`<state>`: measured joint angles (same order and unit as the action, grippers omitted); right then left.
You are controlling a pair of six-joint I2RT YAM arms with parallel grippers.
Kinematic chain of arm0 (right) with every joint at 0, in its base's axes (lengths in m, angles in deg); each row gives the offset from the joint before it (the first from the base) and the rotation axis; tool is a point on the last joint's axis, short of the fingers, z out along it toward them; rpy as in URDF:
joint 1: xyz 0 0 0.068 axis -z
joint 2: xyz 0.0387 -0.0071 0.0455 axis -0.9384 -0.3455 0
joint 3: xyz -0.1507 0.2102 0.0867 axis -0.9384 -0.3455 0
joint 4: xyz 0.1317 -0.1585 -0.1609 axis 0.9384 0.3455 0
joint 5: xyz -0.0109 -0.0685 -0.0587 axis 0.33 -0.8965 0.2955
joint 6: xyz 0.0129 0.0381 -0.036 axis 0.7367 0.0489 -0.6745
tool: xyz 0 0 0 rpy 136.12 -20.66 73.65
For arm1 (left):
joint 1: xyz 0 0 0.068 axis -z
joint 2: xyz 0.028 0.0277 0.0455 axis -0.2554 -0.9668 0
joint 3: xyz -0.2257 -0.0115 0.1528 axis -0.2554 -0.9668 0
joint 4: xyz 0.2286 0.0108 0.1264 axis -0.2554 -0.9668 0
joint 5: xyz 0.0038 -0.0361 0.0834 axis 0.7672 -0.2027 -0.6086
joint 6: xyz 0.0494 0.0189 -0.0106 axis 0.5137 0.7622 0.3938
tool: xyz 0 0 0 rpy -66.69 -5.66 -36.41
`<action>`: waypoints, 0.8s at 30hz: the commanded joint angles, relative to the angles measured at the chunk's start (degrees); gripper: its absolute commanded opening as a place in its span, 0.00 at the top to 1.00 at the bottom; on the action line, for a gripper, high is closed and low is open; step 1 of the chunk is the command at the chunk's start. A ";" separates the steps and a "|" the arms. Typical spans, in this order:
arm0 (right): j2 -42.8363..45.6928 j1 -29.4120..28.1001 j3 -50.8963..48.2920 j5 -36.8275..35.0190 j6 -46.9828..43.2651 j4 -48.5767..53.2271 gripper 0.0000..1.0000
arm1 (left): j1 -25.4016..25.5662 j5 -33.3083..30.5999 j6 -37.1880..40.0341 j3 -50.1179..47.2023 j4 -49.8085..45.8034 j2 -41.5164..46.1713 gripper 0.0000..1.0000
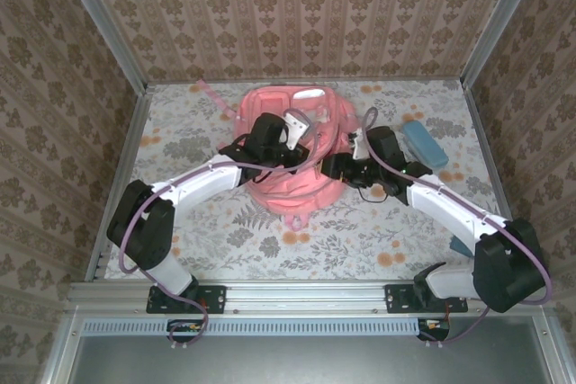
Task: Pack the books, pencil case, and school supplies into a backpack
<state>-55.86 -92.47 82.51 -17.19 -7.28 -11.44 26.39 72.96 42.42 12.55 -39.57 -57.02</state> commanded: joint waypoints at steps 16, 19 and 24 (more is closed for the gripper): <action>-14.22 2.26 11.91 7.94 17.29 -3.52 0.52 | -0.79 2.84 3.49 -2.13 4.43 5.52 1.00; -15.82 2.24 11.93 10.48 19.19 -8.65 0.59 | -0.77 2.47 2.03 -2.42 4.02 6.09 0.98; -17.16 1.77 11.40 13.28 23.08 -16.98 0.82 | -0.95 -2.63 -5.88 -1.99 -1.78 8.71 0.69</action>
<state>-72.07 -90.30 93.05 -7.33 12.59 -20.11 25.80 72.41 42.38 9.84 -40.18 -52.83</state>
